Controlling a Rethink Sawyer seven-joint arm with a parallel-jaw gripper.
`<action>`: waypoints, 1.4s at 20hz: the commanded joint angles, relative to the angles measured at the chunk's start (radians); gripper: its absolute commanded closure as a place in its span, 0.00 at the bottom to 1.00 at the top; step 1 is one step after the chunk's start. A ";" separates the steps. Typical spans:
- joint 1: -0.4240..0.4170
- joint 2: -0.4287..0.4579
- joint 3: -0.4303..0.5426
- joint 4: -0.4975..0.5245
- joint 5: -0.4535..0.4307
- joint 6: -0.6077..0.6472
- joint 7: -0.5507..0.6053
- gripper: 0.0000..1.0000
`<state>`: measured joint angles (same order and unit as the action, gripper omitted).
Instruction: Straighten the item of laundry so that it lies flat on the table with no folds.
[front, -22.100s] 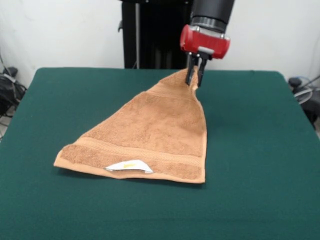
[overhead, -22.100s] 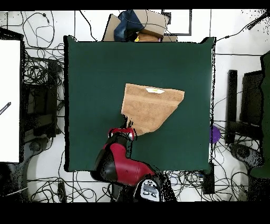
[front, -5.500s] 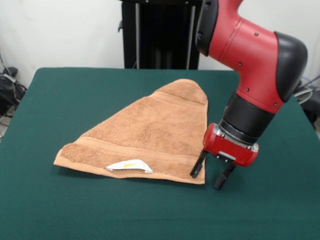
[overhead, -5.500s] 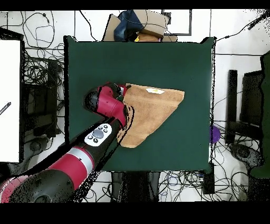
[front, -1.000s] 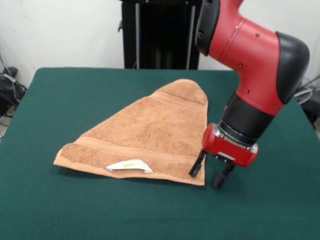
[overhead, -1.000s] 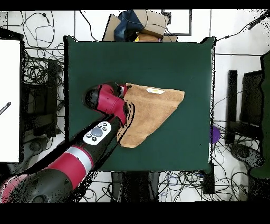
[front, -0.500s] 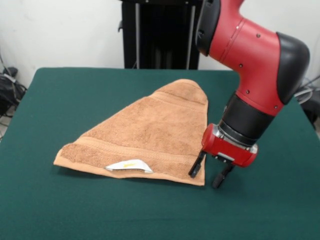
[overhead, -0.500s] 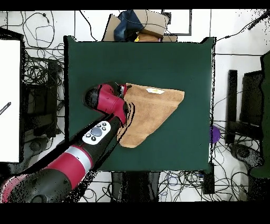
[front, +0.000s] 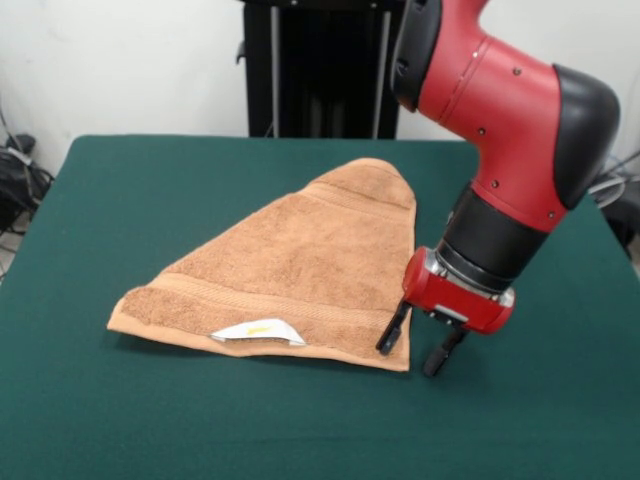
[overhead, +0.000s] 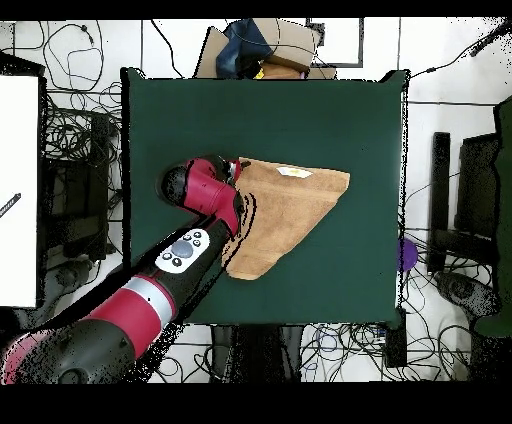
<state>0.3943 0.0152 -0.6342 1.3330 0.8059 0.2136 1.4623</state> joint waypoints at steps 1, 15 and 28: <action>0.002 0.062 0.075 0.007 -0.042 0.147 0.254 0.00; -0.012 0.066 0.085 0.010 -0.049 0.118 0.234 0.00; -0.018 0.066 0.072 0.013 -0.059 0.112 0.220 0.00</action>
<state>0.3943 0.0158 -0.6345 1.3324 0.8059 0.2136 1.4623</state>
